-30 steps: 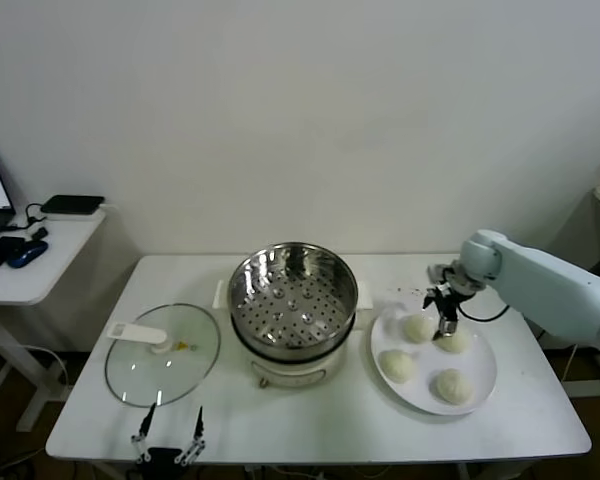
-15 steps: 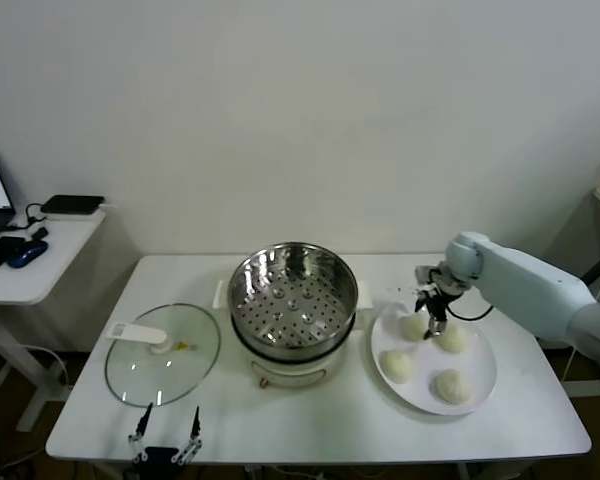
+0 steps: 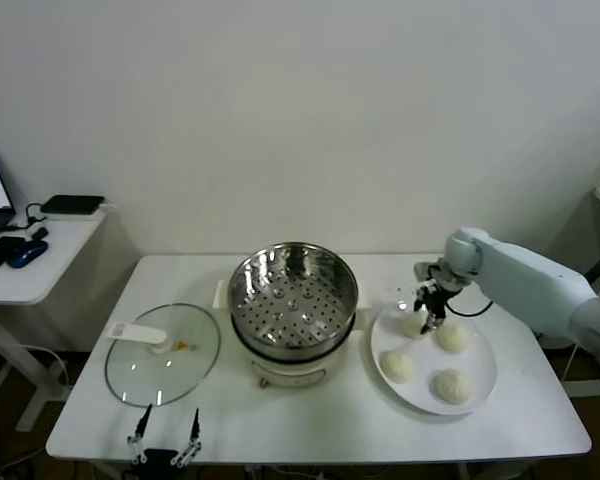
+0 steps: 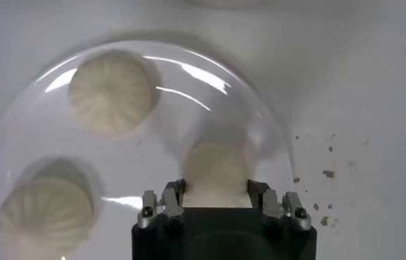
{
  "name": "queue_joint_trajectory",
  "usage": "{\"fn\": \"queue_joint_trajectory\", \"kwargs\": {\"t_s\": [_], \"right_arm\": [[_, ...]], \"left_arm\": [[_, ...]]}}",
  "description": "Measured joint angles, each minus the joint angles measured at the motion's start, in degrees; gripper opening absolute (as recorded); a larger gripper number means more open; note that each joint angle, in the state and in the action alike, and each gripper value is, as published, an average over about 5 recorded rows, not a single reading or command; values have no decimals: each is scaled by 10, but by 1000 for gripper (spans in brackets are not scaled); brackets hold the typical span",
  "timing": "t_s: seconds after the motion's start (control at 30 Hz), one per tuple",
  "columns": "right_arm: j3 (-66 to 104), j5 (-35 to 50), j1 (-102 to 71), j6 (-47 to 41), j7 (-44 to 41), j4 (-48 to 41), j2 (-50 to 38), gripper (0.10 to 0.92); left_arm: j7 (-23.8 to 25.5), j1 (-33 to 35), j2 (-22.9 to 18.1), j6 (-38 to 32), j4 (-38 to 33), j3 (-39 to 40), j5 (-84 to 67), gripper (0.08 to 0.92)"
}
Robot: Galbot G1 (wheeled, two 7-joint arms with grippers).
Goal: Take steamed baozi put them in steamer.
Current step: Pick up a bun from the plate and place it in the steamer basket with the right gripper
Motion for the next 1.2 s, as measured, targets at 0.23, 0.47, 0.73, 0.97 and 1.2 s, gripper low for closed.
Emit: {"fn": "queue_joint_trajectory", "kwargs": {"t_s": [0.23,0.47,0.73,0.97,1.2], "right_arm": [[-79,67,105,74,-8,36,2,618],[-140,118,204,162,-8,67,26,633],[-170,129,269,259,-3,62,101,636],[-184,118,277,340,-5,15,190,644],[-191,98,253,401,-6,-38,259,652]], "left_arm": [[0,1,2,-2,0,3,6,823],[0,0,2,-1,-1,10,9,823],[-1,-7,2,-3,0,12,10,823],[-1,-8,3,-5,-1,9,8,823],[-1,-9,4,-7,-3,9,8,823]]}}
